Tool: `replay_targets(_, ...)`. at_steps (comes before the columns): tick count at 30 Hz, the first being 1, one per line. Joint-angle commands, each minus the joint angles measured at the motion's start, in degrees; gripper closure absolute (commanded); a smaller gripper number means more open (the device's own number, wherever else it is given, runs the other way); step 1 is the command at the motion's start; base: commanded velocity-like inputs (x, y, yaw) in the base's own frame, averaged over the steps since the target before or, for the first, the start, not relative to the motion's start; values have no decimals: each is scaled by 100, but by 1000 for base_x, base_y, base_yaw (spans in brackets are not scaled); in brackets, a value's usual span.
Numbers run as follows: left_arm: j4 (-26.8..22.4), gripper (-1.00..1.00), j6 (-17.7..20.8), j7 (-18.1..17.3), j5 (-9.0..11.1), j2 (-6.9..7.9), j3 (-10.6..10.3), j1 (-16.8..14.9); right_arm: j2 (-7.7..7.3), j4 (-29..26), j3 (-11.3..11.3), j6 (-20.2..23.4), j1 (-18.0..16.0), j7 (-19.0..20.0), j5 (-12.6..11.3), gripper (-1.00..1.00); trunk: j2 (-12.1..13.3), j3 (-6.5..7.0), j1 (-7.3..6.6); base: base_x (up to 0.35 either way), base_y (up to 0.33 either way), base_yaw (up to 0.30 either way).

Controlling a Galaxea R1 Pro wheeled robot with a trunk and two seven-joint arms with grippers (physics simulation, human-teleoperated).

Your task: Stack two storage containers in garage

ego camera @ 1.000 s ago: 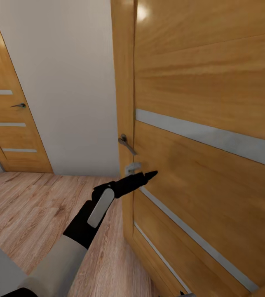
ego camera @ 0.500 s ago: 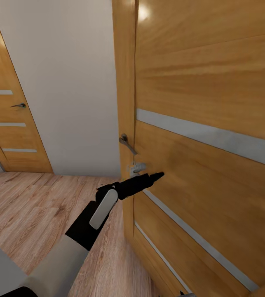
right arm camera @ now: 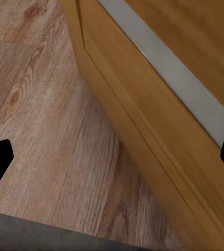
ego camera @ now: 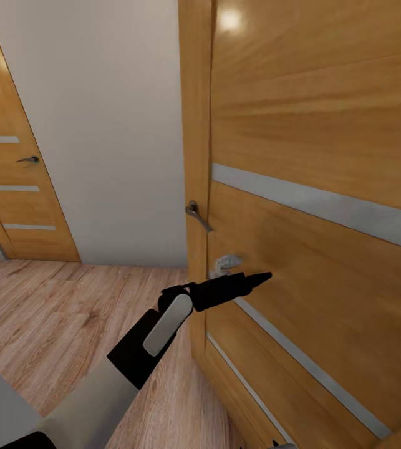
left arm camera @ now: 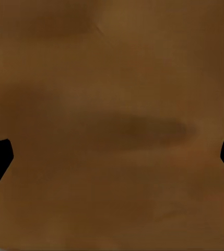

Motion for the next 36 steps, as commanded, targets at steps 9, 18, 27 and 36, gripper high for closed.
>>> replay_targets(9, -114, -100, 35, -12, 133, -4, -138, -3, -2, 4, 28, -16, -4, -20, 5, -100, -3, -5, 0, 0, 0, 0)
replay_targets(18, -116, -100, 35, -12, 138, -4, -143, -6, -2, 4, 27, -18, -4, -19, 6, -100, -3, -5, 0, 0, 0, 0)
replay_targets(27, -108, -100, 35, -12, 139, -4, -143, -7, -2, 4, 29, -16, -4, -20, 6, -100, -3, -5, 0, 0, 0, 0)
replay_targets(36, -98, -100, 29, -12, 135, -4, -143, -7, -2, 4, 27, -15, -4, -24, 6, -100, -3, -5, 0, 0, 0, 0)
